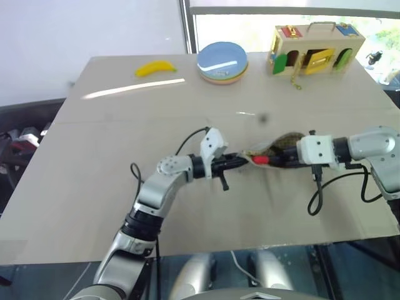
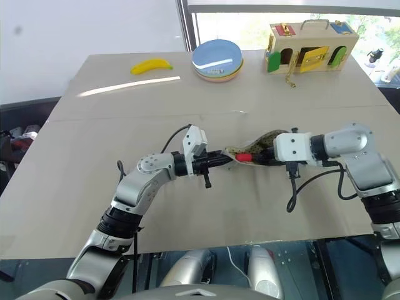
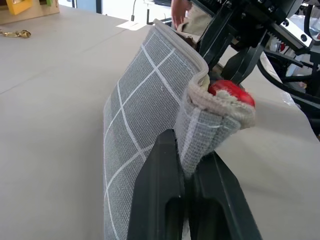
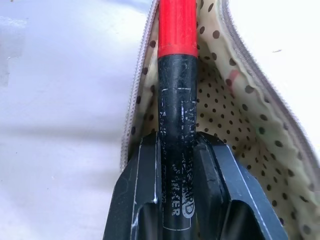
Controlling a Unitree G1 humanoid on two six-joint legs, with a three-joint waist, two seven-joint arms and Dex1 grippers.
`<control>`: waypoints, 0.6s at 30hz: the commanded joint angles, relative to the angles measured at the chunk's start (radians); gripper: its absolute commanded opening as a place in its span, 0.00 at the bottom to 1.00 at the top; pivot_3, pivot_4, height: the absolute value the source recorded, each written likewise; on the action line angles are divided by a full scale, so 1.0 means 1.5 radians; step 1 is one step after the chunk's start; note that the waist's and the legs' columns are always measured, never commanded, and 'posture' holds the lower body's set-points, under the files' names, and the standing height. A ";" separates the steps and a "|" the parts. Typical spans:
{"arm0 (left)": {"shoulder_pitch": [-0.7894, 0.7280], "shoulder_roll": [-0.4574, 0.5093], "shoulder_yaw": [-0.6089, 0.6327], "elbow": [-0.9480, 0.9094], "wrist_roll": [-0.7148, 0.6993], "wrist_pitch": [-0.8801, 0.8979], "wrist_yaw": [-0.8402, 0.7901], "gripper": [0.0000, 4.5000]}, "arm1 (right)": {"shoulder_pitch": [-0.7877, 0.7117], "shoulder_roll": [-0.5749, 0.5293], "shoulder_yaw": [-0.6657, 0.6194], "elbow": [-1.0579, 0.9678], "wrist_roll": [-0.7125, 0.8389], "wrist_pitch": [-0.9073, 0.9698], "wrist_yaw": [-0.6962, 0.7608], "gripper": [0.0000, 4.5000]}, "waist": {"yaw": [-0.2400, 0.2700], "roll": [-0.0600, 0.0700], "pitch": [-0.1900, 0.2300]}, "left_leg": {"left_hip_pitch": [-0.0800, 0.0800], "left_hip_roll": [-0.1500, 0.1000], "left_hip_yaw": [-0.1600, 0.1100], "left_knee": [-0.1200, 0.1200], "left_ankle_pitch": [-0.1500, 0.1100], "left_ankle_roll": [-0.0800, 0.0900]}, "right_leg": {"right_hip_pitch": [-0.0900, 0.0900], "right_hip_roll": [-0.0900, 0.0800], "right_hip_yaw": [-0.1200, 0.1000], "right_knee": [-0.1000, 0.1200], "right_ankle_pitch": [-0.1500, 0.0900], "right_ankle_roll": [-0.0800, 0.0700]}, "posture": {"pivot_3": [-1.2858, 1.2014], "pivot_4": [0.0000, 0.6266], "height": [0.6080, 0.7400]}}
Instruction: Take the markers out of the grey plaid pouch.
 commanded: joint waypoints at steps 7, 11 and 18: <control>-0.006 -0.006 0.003 -0.002 0.011 -0.025 0.005 0.00 | -0.048 0.066 -0.108 -0.118 0.196 0.166 -0.080 0.08 | 0.000 0.000 0.000 | 0.000 0.000 0.000 0.000 0.000 0.000 | 0.000 0.000 0.000 0.000 0.000 0.000 | 0.52 0.24 1.00; -0.007 -0.005 0.012 0.002 0.017 -0.036 0.013 0.00 | -0.095 0.109 -0.186 -0.146 0.342 0.302 -0.167 0.08 | 0.002 0.000 0.000 | 0.000 0.000 0.000 0.000 0.000 0.000 | 0.000 0.000 0.000 0.000 0.000 0.000 | 0.52 0.24 1.00; -0.045 0.008 0.064 0.019 0.061 -0.113 0.087 0.00 | -0.126 0.066 -0.254 -0.041 0.334 0.371 -0.264 0.08 | 0.011 0.000 0.000 | 0.000 0.000 0.000 0.000 0.000 0.000 | 0.000 0.000 0.000 0.000 0.000 0.000 | 0.52 0.24 1.00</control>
